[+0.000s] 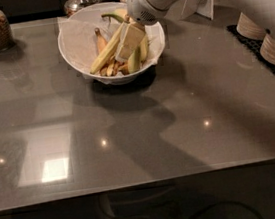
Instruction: Pick banana from white bowl
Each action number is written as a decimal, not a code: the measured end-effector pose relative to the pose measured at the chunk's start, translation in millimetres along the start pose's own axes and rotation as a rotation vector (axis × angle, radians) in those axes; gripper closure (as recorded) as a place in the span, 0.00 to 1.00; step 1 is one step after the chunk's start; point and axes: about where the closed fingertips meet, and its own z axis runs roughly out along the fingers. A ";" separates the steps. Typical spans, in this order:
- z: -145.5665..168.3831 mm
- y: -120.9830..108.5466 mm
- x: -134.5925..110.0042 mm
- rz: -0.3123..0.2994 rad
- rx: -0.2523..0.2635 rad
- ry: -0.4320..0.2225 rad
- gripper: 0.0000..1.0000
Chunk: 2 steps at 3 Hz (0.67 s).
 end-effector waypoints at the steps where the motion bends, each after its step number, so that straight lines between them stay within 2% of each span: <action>1: 7.9 -3.2 4.6 0.035 0.012 -0.037 0.00; 2: 11.2 -6.4 12.4 0.100 0.032 -0.089 0.00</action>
Offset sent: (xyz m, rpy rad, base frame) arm 0.0199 -0.0185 -0.0130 0.2330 0.0122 -0.0870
